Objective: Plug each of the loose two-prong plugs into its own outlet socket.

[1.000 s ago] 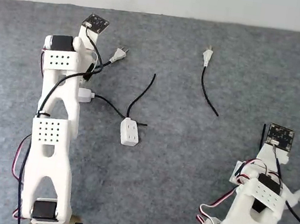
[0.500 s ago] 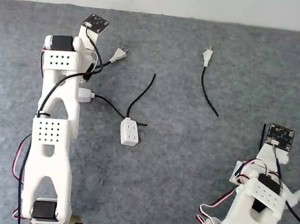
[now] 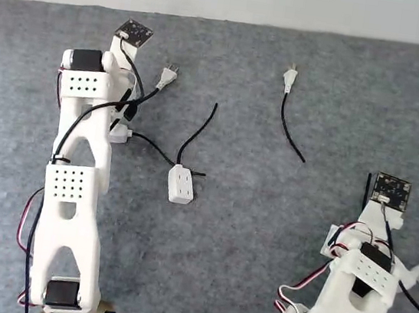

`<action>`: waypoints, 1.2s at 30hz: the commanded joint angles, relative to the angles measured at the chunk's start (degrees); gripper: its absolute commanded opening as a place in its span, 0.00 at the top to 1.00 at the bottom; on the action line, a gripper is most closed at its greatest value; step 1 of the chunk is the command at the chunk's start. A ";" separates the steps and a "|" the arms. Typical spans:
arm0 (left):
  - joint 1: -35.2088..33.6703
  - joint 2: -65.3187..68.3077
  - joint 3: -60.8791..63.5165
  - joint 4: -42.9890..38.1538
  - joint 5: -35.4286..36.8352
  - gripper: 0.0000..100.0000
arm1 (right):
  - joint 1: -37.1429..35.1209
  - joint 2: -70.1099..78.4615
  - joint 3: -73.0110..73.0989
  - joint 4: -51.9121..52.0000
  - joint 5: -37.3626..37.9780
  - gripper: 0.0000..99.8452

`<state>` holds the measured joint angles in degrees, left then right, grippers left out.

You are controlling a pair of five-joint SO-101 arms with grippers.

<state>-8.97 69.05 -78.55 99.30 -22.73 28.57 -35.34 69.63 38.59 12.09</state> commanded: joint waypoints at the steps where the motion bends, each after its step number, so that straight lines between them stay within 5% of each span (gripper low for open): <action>1: 0.62 -1.32 -2.77 0.35 -0.88 0.85 | -0.48 -1.19 -0.70 -0.92 0.62 0.91; 16: 3.52 -0.79 -5.05 1.41 -1.05 0.89 | -0.40 -1.19 -0.70 -1.01 0.62 0.91; 20: 4.66 -0.70 -5.05 1.41 -1.14 0.99 | -0.40 -1.27 -0.70 -1.01 0.62 0.91; 28: 4.48 -0.97 -5.14 1.41 -1.23 0.97 | -0.31 -1.27 -0.70 -1.01 0.62 0.91; 36: 2.99 -0.88 -3.56 1.41 -0.70 0.82 | -0.31 -1.19 -0.70 -1.01 1.85 0.91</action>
<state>-5.27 69.23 -81.63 99.30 -23.60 28.57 -35.34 69.63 38.51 13.14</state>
